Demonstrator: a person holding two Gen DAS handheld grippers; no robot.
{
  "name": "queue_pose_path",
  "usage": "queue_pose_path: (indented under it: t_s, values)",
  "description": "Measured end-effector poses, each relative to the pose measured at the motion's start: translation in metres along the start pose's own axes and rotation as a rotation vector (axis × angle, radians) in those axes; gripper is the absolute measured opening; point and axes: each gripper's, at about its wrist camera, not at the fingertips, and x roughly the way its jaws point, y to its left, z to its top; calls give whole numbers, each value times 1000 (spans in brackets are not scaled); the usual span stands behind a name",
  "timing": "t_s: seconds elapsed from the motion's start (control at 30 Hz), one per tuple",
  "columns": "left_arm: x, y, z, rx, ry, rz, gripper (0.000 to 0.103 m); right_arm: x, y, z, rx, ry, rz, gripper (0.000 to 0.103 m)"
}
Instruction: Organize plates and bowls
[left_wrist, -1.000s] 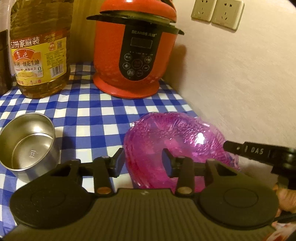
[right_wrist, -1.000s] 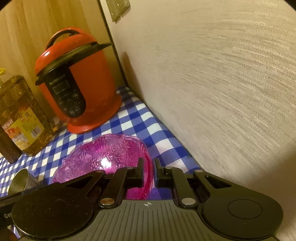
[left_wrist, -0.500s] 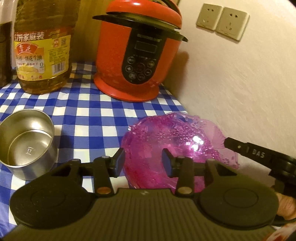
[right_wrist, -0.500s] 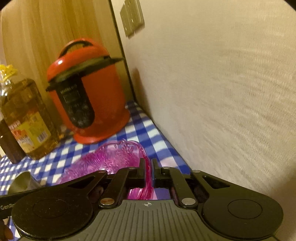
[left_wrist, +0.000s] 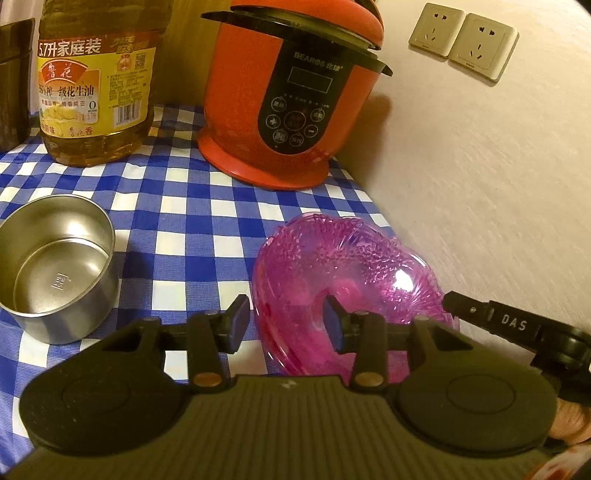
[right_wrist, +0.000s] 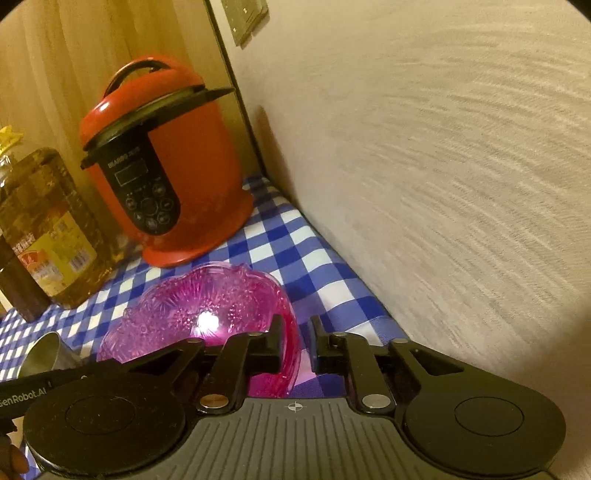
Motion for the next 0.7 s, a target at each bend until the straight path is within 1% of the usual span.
queue_pose_path:
  t_s: [0.1, 0.2, 0.27, 0.47, 0.57, 0.7]
  values:
    - [-2, -1, 1, 0, -6, 5, 39, -7, -3, 1, 16, -13, -7, 19]
    - [-7, -2, 1, 2, -7, 17, 39, -16, -1, 1, 18, -17, -10, 31]
    - [-11, -3, 1, -7, -4, 20, 39, -21, 1, 1, 25, -12, -13, 43]
    - [-34, -7, -1, -16, -18, 18, 39, -44, 13, 1, 14, -12, -3, 47]
    - [-50, -7, -6, -32, -15, 20, 39, -59, 20, -3, 14, -2, 6, 48]
    - [-77, -12, -11, -21, -19, 33, 39, -81, 35, -8, 2, 20, 16, 48]
